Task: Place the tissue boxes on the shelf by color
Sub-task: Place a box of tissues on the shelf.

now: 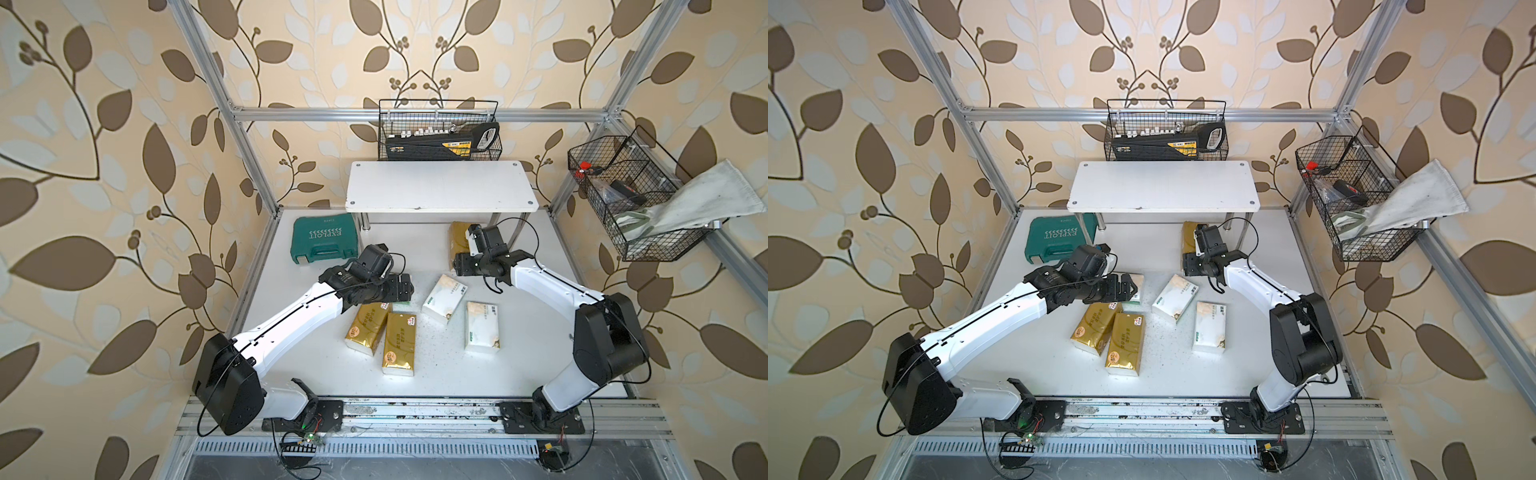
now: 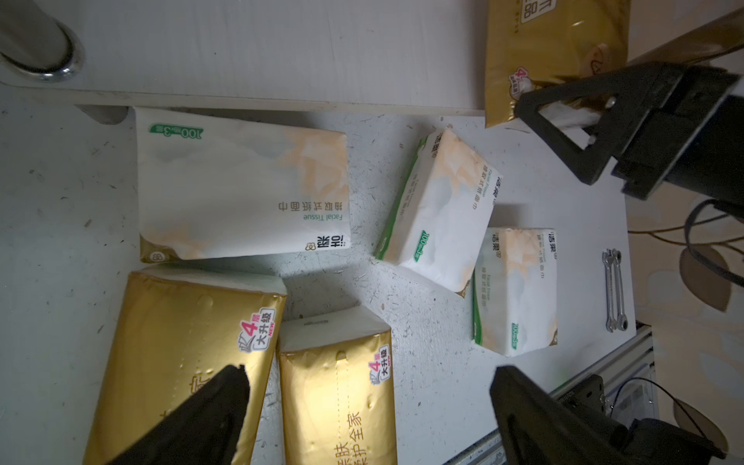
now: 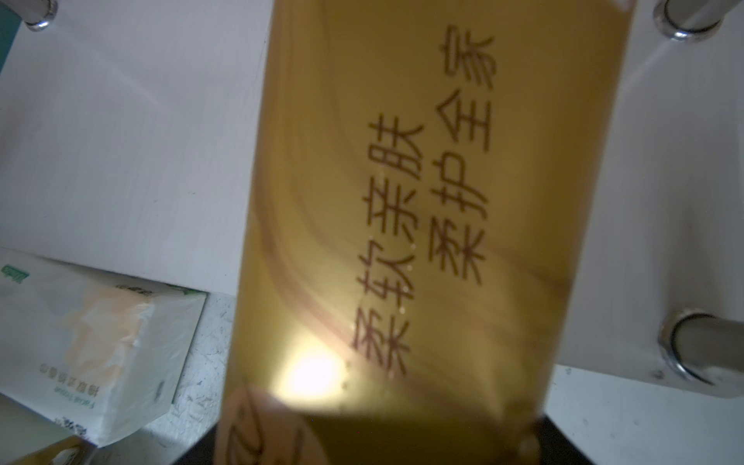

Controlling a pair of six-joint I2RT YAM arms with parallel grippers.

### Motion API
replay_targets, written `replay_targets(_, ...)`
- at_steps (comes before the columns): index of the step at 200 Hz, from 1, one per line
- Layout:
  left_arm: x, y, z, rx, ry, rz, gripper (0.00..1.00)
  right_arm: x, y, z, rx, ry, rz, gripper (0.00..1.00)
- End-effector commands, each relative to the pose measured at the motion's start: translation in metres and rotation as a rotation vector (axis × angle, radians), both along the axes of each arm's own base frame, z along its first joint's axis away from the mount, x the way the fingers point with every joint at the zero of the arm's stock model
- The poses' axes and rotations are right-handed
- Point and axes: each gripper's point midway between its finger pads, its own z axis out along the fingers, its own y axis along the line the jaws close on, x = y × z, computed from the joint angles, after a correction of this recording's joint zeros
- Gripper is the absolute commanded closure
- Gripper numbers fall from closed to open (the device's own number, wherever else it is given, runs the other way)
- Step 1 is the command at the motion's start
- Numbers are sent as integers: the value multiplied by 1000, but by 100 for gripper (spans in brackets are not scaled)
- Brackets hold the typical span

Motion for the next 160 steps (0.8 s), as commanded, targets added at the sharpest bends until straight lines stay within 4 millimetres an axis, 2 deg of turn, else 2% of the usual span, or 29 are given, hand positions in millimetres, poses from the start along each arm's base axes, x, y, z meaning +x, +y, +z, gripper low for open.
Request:
replay_targets(1,4,-7,15,-15,-46,-21,1,19,-2,13,-24,-45,5,30)
replay_targets(67,1,-6,11,-16,-35,-17,1,40,-20,1,-89,4,-13,29)
replay_targets(131,-2,-6,7,-12,-27,-18,1,47,-29,-10,-153,39,-2,25)
replay_targets(146,-2,-6,5,-11,-24,-15,1,47,-29,-11,-153,44,3,22)
replay_targets(160,-2,-6,5,-12,-23,-12,1,46,-28,-10,-145,46,3,14)
